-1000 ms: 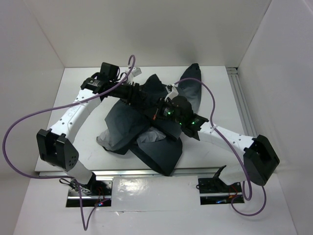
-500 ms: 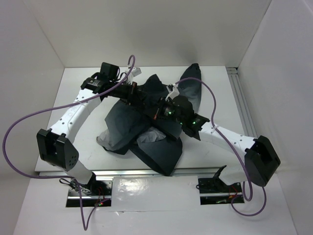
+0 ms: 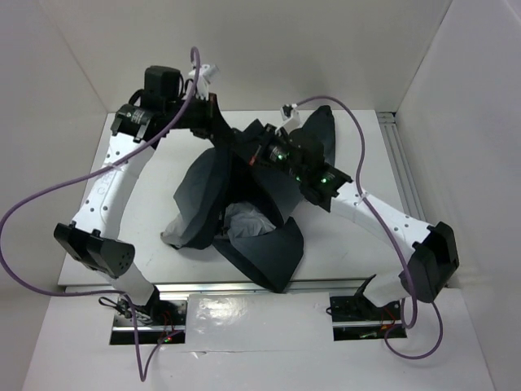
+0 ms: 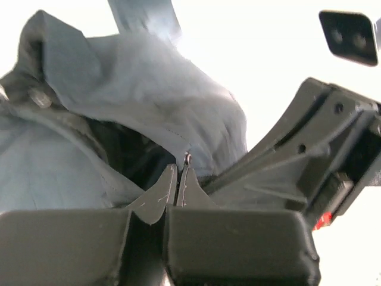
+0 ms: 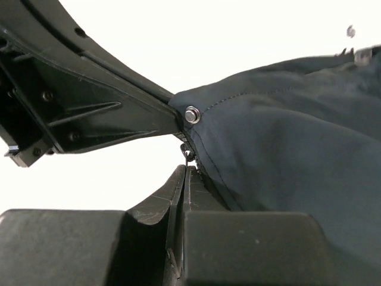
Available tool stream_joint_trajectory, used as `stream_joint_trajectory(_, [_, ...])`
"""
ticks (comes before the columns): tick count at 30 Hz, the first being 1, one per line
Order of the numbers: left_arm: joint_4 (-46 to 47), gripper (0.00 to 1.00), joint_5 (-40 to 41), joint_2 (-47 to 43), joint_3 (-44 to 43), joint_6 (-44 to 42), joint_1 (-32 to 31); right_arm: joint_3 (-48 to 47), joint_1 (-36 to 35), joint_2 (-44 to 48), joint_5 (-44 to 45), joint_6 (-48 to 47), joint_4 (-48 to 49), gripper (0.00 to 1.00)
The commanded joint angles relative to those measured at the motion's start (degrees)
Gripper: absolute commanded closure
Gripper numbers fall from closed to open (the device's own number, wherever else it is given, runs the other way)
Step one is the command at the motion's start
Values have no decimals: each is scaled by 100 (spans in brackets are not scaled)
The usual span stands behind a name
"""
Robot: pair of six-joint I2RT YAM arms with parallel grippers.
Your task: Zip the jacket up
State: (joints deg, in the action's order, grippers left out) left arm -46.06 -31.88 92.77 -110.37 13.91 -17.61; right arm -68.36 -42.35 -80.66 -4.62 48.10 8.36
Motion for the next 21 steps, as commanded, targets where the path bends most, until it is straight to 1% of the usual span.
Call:
stream_joint_trajectory(1, [63, 100, 699, 268, -1020, 269, 108, -714, -28, -318, -4, -64, -361, 100])
stream_joint_trajectory(3, [10, 100, 849, 408, -1293, 323, 108, -995, -28, -423, -56, -64, -501, 100])
stream_joint_trajectory(6, [10, 100, 1016, 469, -1522, 323, 161, -891, -80, -424, 49, -64, -502, 100])
stream_joint_trajectory(9, [10, 100, 1210, 470, -1243, 323, 214, -329, -81, -284, 49, 85, -371, 100])
stream_joint_trajectory(10, [158, 100, 1262, 400, -1102, 323, 214, -162, -81, -231, 49, 147, -222, 100])
stream_joint_trajectory(12, [308, 100, 1325, 320, -654, 375, 214, 381, -81, -73, -56, 366, 15, 100])
stream_joint_trajectory(13, [396, 100, 1325, 251, -514, 375, 214, 524, -133, -11, -126, 437, 260, 100])
stream_joint_trajectory(14, [579, 100, 1325, 198, -277, 428, 214, 604, -194, 50, -127, 437, 263, 100])
stream_joint_trajectory(17, [695, 100, 1534, 197, -143, 490, 214, 762, -414, 129, -66, 437, 263, 100])
stream_joint_trajectory(20, [757, 100, 1790, 320, -143, 490, 266, 1025, -485, 323, -65, 437, 123, 100])
stream_joint_trajectory(21, [809, 100, 1843, 390, -308, 490, 353, 1209, -537, 436, -13, 437, 122, 100])
